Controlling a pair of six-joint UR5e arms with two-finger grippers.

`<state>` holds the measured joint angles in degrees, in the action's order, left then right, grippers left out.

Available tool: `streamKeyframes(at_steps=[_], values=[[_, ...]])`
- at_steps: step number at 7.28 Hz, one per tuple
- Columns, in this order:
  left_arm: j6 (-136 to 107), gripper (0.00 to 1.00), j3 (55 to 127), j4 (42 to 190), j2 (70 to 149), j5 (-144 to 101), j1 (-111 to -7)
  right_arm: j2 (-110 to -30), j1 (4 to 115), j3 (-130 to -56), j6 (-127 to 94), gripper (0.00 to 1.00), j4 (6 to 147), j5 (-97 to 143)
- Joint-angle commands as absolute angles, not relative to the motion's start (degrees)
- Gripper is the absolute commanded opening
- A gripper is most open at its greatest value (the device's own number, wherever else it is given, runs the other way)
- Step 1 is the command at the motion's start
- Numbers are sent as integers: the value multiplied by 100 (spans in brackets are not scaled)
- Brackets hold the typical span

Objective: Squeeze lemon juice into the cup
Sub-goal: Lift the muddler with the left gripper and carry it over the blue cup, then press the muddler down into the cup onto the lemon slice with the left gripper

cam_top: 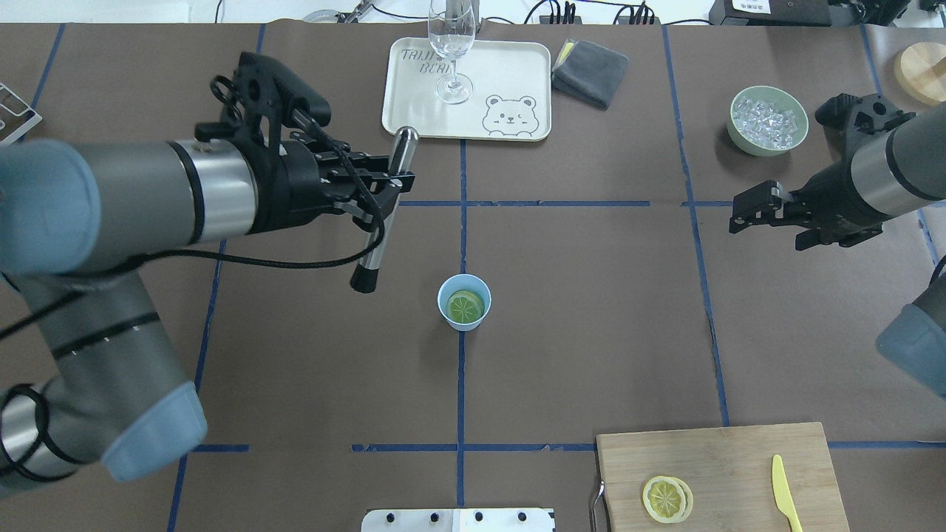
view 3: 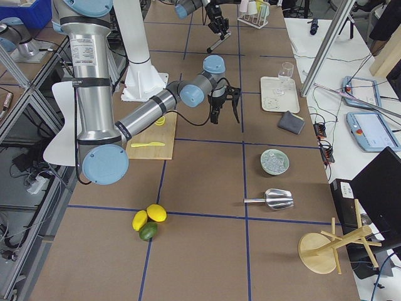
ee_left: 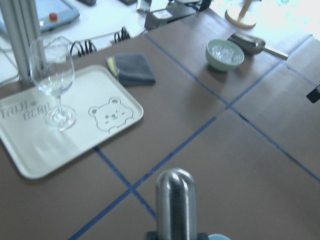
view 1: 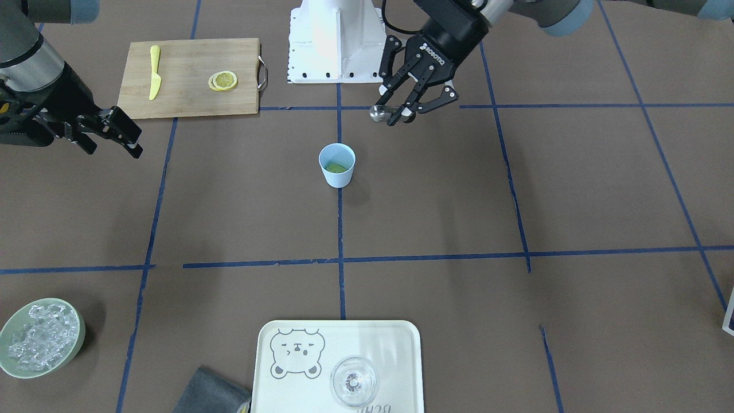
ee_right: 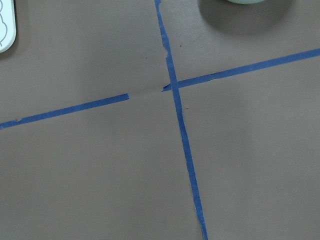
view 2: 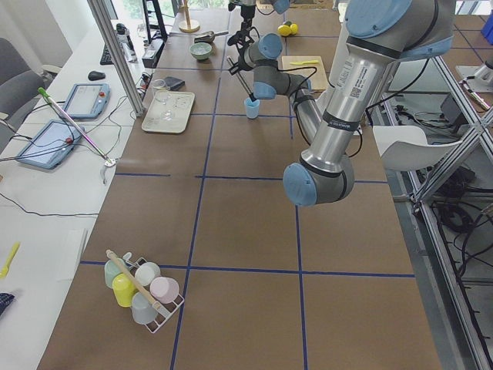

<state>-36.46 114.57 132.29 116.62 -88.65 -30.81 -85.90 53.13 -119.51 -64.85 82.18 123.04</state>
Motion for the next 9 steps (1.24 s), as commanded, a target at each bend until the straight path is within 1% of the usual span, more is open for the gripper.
streamKeyframes(at_steps=[1,2,3,5,9], values=[[-3621,0,10439,15046,11855,-6148,-1773,-8640,5361,-11918,-6398,100,8218,12296],[-3612,0,9945,15421,12100,-5160,-1453,-8648,5370,-11918,-6398,100,8218,12296],[-3612,0,9697,15442,12259,-5046,-1433,-8640,5379,-11918,-6398,100,8218,12287],[-3586,0,9616,15442,12270,-5019,-1433,-8631,5379,-11909,-6398,100,8218,12287],[-3577,0,9186,15469,12392,-5019,-1301,-8631,5379,-11900,-6398,100,8218,12278]])
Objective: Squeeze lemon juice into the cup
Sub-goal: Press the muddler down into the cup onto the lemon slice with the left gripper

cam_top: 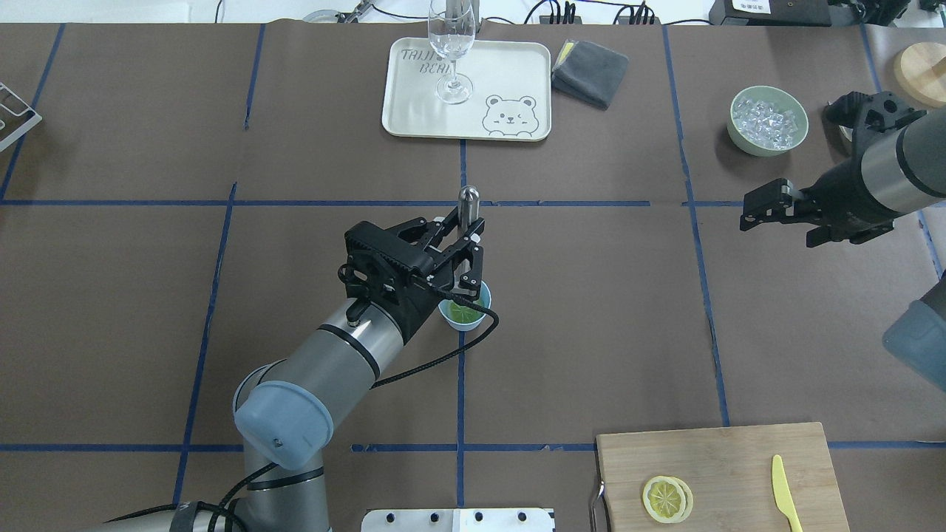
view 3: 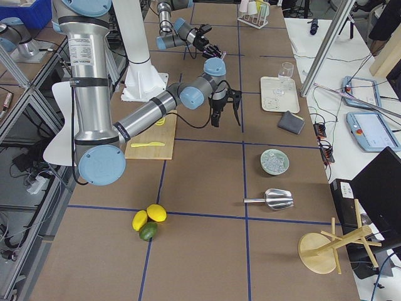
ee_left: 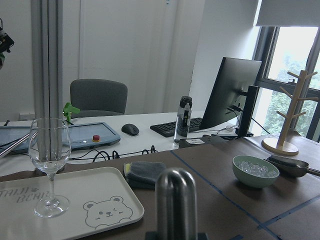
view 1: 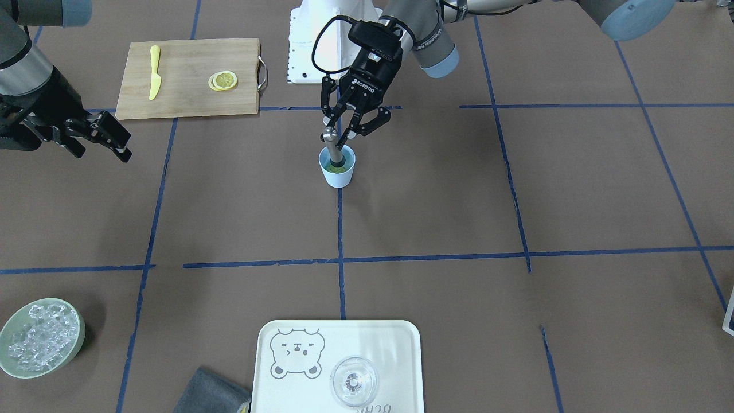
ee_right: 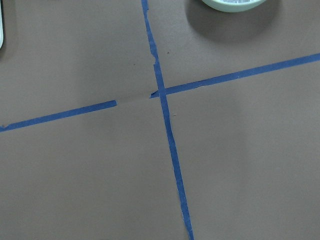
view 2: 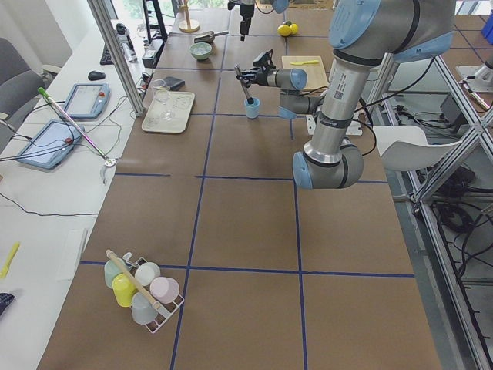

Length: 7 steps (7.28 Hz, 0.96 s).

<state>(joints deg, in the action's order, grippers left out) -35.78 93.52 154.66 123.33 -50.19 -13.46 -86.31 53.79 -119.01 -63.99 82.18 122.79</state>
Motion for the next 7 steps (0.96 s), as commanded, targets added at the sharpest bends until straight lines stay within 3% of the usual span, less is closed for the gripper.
streamKeyframes(at_steps=[1,7], values=[[-3577,0,9045,15469,12427,-5019,-1275,-8631,5379,-11900,-6398,100,8218,12278],[-3568,0,8982,15460,12384,-5019,-1090,-8613,5379,-11909,-6399,100,8218,12287]])
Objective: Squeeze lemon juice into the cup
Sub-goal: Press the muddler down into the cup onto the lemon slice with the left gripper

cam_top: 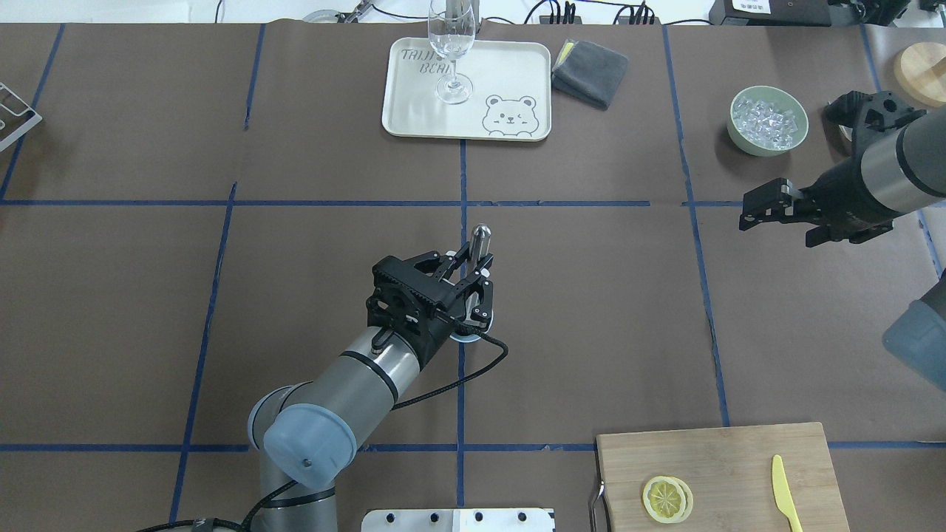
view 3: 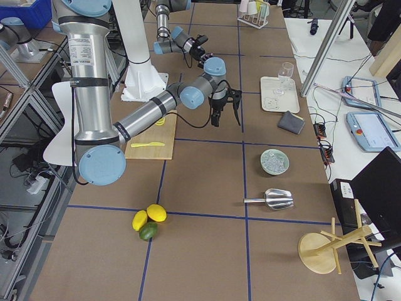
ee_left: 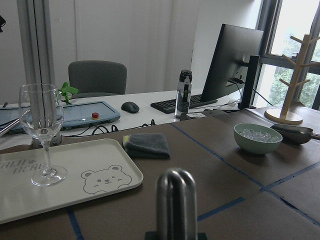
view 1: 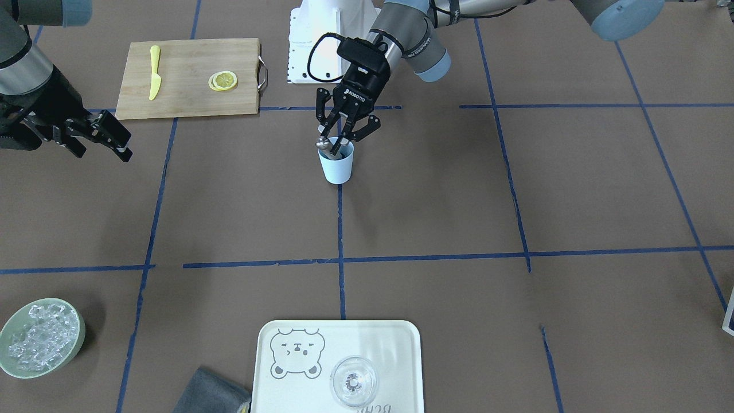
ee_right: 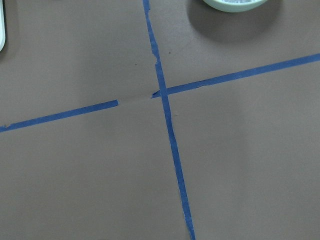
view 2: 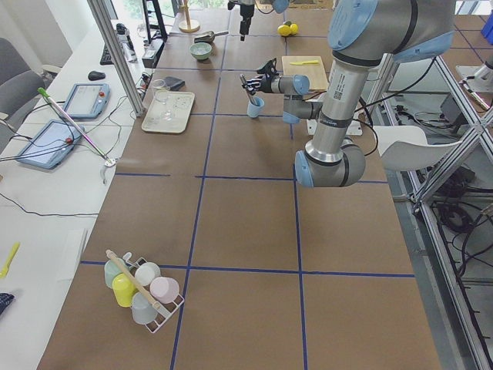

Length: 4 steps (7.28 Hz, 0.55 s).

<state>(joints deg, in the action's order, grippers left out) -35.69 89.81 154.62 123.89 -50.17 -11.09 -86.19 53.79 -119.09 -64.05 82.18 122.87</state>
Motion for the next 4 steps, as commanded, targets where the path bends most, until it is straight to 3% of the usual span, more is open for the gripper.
streamKeyframes(at_steps=[1,4], values=[[-3560,0,8982,15460,12401,-5019,-1090,-8605,5379,-11900,-6407,100,8218,12278],[-3124,0,9209,15469,12419,-5027,-1099,-8596,5379,-11892,-6407,100,8218,12278]])
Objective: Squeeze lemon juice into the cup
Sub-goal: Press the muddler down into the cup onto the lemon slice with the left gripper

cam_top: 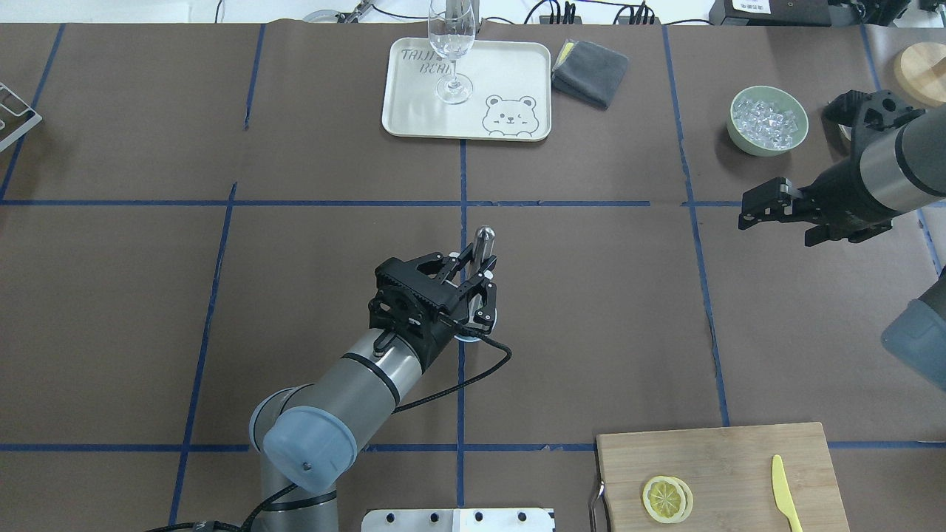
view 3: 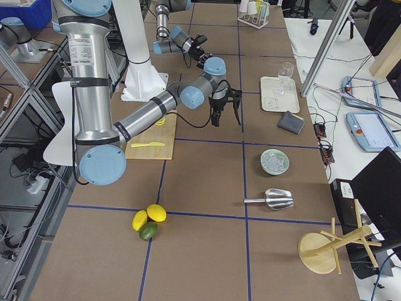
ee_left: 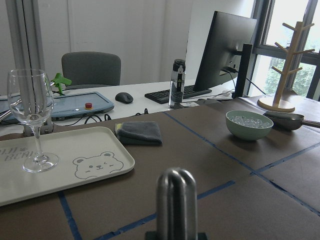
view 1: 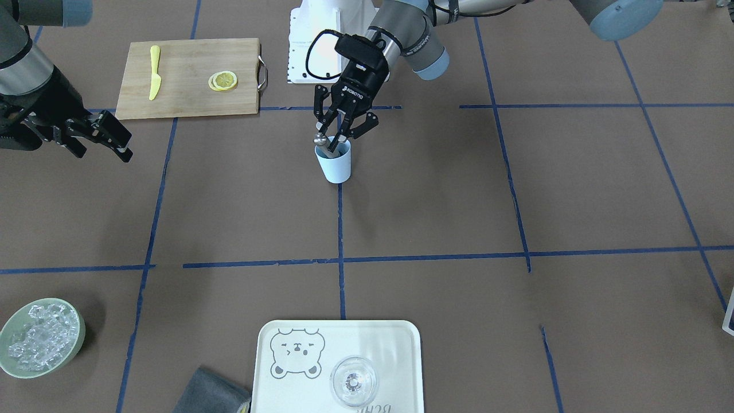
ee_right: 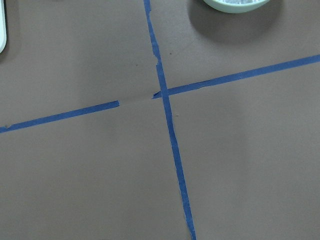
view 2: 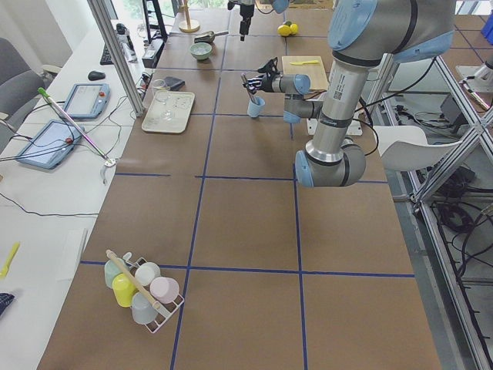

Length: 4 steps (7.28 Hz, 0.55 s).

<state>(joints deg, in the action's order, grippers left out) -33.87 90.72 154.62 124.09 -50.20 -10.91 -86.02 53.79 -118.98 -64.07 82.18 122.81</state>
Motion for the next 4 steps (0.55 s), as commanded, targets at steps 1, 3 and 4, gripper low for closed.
streamKeyframes(at_steps=[1,3,4], values=[[-2868,0,9463,15469,12384,-5036,-1107,-8596,5379,-11892,-6407,100,8218,12278],[-2761,0,9754,15451,12532,-5054,-1203,-8596,5388,-11892,-6407,100,8218,12278],[-2742,0,9921,15382,12620,-5071,-1274,-8596,5388,-11892,-6399,100,8218,12287]])
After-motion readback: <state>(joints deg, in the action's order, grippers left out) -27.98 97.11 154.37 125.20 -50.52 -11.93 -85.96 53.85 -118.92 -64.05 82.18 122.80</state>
